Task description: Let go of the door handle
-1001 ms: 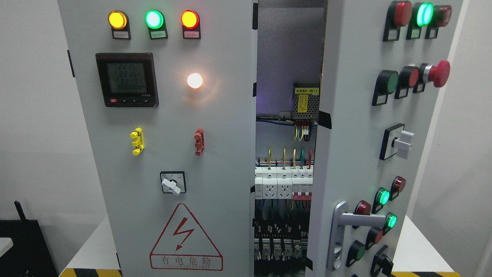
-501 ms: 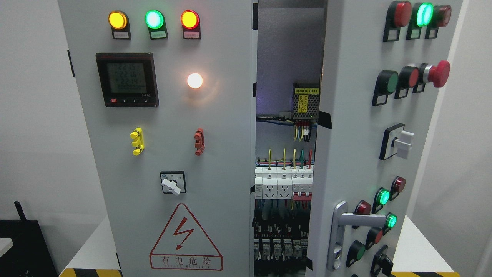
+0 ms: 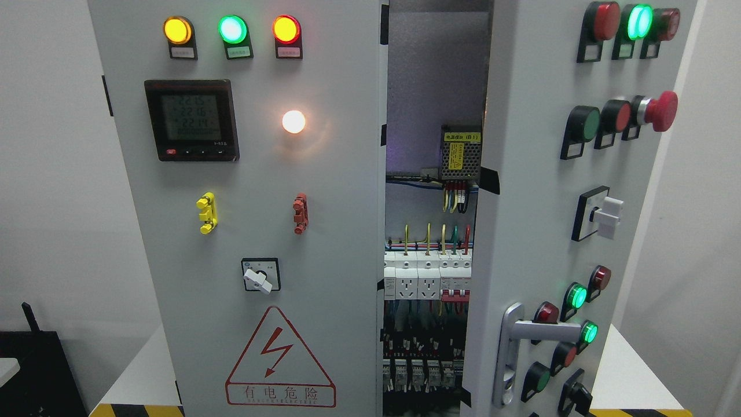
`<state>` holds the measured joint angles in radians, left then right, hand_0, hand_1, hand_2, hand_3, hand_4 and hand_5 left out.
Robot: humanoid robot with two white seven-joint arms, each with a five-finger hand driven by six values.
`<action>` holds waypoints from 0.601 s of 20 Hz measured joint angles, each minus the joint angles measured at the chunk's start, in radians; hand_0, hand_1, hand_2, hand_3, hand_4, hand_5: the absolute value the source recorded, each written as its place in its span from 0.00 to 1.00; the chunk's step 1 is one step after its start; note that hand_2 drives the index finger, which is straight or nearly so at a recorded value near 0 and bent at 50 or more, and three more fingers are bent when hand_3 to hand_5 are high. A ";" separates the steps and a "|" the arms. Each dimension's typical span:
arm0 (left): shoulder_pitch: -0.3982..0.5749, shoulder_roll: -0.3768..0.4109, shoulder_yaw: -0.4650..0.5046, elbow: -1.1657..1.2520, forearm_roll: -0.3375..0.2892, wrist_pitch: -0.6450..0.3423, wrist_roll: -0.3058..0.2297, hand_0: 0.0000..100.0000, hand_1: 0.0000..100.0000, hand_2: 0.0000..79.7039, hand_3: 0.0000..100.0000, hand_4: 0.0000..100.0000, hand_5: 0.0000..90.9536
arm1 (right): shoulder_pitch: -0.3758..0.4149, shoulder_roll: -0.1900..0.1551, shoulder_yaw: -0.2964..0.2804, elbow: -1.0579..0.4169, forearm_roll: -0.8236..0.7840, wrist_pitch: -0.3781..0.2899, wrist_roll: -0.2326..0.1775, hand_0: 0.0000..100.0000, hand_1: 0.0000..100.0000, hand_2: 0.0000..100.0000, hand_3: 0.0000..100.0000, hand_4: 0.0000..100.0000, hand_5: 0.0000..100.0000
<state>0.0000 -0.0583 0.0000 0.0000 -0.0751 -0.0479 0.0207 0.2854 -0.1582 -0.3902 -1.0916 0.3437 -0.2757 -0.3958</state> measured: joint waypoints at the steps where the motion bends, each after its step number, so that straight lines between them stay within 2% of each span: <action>1: 0.000 0.000 0.000 0.000 0.000 0.000 0.000 0.12 0.39 0.00 0.00 0.00 0.00 | 0.001 0.007 -0.002 0.035 -0.009 0.000 0.015 0.56 0.26 0.33 0.55 0.48 0.49; 4: 0.000 0.000 0.000 0.000 0.000 0.000 0.000 0.12 0.39 0.00 0.00 0.00 0.00 | 0.003 0.031 -0.006 0.137 -0.030 0.000 0.065 0.55 0.25 0.27 0.46 0.40 0.43; 7: 0.000 0.000 0.000 0.000 0.000 0.000 0.000 0.12 0.39 0.00 0.00 0.00 0.00 | 0.005 0.060 -0.009 0.237 -0.043 0.008 0.111 0.54 0.24 0.26 0.43 0.37 0.36; 10: 0.000 0.000 0.000 0.000 0.000 0.000 0.000 0.12 0.39 0.00 0.00 0.00 0.00 | 0.007 0.083 -0.012 0.326 -0.050 0.029 0.155 0.52 0.24 0.24 0.40 0.33 0.25; 12: 0.000 0.000 0.000 0.000 0.000 0.000 0.000 0.12 0.39 0.00 0.00 0.00 0.00 | 0.008 0.096 -0.013 0.381 -0.053 0.044 0.203 0.51 0.24 0.23 0.37 0.28 0.18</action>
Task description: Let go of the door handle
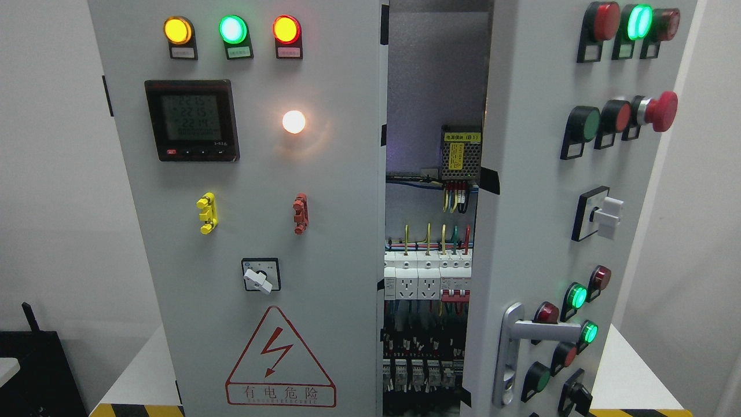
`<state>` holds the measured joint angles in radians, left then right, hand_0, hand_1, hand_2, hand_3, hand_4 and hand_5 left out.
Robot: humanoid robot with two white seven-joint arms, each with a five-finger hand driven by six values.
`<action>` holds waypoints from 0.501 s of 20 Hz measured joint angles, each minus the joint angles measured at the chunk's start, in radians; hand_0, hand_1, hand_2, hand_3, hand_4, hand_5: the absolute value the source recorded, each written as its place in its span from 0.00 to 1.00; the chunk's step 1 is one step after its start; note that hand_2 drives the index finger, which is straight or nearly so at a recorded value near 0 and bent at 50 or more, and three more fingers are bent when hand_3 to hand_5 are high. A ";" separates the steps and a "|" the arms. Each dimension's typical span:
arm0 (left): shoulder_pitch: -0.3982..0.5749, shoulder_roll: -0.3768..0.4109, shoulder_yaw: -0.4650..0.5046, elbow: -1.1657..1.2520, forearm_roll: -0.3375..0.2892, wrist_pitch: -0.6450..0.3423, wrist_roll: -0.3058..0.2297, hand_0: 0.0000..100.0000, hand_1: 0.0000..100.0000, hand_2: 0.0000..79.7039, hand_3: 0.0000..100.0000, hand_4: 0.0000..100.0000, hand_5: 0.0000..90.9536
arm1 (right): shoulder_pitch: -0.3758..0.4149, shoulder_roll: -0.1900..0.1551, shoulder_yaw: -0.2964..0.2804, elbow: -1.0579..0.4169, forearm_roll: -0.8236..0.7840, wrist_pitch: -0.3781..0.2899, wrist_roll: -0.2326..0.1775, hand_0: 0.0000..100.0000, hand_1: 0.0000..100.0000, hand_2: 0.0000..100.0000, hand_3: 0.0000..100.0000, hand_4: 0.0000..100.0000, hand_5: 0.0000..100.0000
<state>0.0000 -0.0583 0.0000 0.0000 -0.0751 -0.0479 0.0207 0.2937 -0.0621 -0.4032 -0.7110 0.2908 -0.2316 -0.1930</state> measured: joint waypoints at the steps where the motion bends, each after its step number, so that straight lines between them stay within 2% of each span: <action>1: 0.000 0.000 0.000 0.000 0.000 0.000 0.000 0.12 0.39 0.00 0.00 0.00 0.00 | 0.001 0.005 -0.001 0.026 -0.001 0.003 0.023 0.51 0.23 0.22 0.35 0.26 0.16; 3: 0.000 0.000 0.000 0.000 0.000 0.000 0.000 0.12 0.39 0.00 0.00 0.00 0.00 | 0.006 0.014 -0.001 0.075 -0.003 0.008 0.061 0.51 0.22 0.17 0.27 0.17 0.08; 5: 0.000 0.000 0.000 0.000 0.000 0.000 0.000 0.12 0.39 0.00 0.00 0.00 0.00 | 0.010 0.022 0.000 0.126 -0.004 0.013 0.089 0.50 0.21 0.12 0.20 0.11 0.05; 10: 0.000 0.000 0.000 0.000 0.000 0.000 0.000 0.12 0.39 0.00 0.00 0.00 0.00 | 0.016 0.048 0.002 0.234 -0.005 0.048 0.146 0.47 0.17 0.04 0.10 0.02 0.00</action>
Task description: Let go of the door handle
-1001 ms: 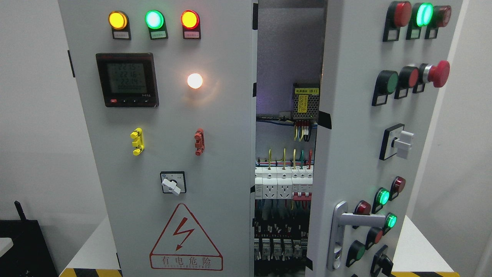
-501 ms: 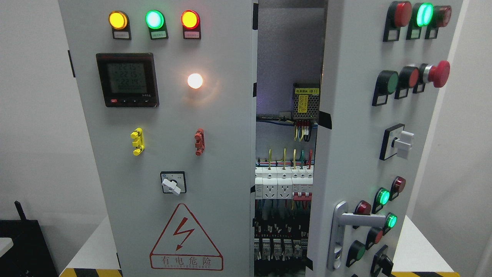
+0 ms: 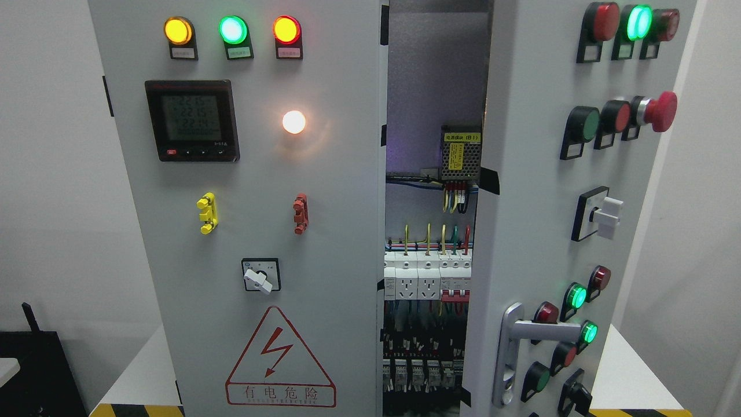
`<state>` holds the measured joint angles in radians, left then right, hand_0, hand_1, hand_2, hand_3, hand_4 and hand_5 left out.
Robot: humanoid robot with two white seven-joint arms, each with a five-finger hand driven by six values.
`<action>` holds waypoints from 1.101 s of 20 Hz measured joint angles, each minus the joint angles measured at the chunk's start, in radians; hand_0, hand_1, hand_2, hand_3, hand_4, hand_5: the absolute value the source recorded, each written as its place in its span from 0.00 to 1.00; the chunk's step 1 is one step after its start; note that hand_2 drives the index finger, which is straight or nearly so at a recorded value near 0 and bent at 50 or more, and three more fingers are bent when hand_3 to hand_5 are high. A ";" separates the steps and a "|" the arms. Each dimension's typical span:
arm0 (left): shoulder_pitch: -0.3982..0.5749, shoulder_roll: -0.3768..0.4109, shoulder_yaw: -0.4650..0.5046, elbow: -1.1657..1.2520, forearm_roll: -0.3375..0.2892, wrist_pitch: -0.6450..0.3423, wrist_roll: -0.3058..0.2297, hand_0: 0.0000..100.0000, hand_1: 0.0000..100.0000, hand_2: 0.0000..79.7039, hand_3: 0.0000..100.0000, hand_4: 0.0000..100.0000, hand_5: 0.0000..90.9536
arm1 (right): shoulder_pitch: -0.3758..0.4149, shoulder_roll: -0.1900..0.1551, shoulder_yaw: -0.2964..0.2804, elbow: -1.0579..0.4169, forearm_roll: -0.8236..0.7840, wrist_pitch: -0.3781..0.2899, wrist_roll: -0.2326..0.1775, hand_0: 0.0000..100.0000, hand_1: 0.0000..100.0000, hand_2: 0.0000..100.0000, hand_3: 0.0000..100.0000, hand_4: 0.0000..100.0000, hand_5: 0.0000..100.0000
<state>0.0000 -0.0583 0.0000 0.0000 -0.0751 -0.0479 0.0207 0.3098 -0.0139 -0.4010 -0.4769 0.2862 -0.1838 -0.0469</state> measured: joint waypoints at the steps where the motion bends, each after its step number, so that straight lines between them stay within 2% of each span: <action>1: 0.000 0.000 0.000 0.000 0.000 0.000 0.000 0.12 0.39 0.00 0.00 0.00 0.00 | 0.001 0.006 0.000 0.018 0.000 0.016 0.007 0.46 0.16 0.02 0.07 0.00 0.00; 5: 0.000 0.000 0.000 0.000 0.000 0.000 0.000 0.12 0.39 0.00 0.00 0.00 0.00 | 0.000 0.025 0.002 0.075 -0.001 0.063 0.020 0.44 0.11 0.00 0.04 0.00 0.00; 10: 0.000 0.000 0.000 0.000 0.000 0.000 0.000 0.12 0.39 0.00 0.00 0.00 0.00 | -0.029 0.041 0.003 0.123 -0.002 0.132 0.026 0.41 0.10 0.00 0.03 0.00 0.00; 15: 0.000 0.000 0.000 0.000 0.000 0.000 0.000 0.12 0.39 0.00 0.00 0.00 0.00 | -0.055 0.051 0.004 0.153 -0.003 0.162 0.027 0.39 0.10 0.00 0.03 0.00 0.00; 19: 0.000 0.000 0.000 0.000 0.000 0.000 0.000 0.12 0.39 0.00 0.00 0.00 0.00 | -0.065 0.056 0.003 0.170 -0.004 0.171 0.063 0.39 0.07 0.00 0.02 0.00 0.00; 22: 0.000 0.000 0.000 0.000 0.000 0.000 0.000 0.12 0.39 0.00 0.00 0.00 0.00 | -0.069 0.060 0.002 0.178 -0.009 0.172 0.075 0.39 0.06 0.00 0.02 0.00 0.00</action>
